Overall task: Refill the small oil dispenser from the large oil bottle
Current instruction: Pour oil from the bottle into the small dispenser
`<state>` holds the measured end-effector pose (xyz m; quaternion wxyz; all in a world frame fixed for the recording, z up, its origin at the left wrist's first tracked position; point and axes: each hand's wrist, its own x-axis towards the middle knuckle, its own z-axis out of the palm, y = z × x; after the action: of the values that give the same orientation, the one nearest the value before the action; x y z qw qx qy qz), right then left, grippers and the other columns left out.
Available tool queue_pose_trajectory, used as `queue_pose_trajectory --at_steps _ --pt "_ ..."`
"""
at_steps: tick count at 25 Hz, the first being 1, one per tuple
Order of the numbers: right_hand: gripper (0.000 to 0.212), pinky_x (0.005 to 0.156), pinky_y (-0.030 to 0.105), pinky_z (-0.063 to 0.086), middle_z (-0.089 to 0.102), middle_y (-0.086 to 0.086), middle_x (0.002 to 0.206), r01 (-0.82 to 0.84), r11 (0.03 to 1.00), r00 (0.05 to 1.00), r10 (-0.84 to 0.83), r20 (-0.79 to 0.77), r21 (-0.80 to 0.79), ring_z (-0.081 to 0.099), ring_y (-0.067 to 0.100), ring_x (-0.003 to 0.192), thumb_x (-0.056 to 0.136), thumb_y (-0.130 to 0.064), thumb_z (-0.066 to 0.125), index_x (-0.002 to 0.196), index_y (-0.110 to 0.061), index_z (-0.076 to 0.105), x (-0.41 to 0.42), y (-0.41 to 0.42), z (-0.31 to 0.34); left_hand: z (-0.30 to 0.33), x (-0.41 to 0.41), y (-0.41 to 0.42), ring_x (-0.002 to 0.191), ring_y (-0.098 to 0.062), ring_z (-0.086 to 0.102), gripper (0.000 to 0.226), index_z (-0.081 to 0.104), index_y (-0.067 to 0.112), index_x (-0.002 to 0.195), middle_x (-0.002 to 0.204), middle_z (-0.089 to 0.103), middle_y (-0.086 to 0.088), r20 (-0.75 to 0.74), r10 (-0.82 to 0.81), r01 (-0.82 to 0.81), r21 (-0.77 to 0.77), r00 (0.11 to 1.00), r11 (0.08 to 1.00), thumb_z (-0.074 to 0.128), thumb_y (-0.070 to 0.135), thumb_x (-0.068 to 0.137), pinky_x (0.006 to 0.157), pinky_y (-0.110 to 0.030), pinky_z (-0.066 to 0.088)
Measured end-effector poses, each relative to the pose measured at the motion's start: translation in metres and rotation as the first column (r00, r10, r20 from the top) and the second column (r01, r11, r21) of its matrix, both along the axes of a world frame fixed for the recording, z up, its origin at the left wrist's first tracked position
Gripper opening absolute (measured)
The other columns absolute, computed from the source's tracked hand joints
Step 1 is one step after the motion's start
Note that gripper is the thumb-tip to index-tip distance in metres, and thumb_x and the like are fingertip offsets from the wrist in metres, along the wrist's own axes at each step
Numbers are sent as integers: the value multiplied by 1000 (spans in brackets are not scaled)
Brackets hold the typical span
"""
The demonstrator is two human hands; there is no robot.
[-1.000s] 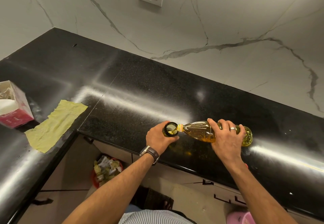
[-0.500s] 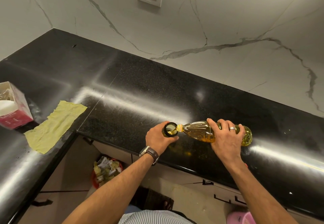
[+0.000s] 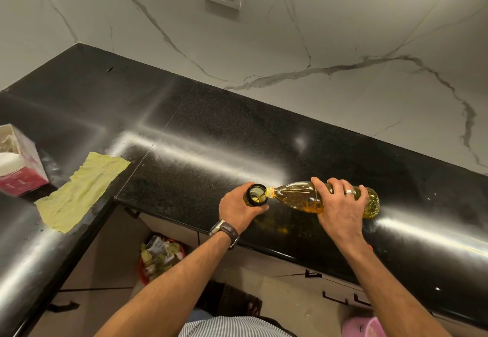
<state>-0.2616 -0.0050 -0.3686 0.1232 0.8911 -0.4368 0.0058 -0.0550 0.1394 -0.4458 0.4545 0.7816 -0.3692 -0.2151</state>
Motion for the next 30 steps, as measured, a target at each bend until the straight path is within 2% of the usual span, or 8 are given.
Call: queue_pose_trajectory --at_steps 30 --pt "93 108 69 34 61 10 133 -18 1000 1000 18 -3 -18 54 33 128 65 -27 95 147 -34 50 -1 -2 0 -2 -1 -1 102 -3 65 59 69 36 121 109 74 17 12 17 -17 1 1000 1000 89 52 68 93 -32 56"
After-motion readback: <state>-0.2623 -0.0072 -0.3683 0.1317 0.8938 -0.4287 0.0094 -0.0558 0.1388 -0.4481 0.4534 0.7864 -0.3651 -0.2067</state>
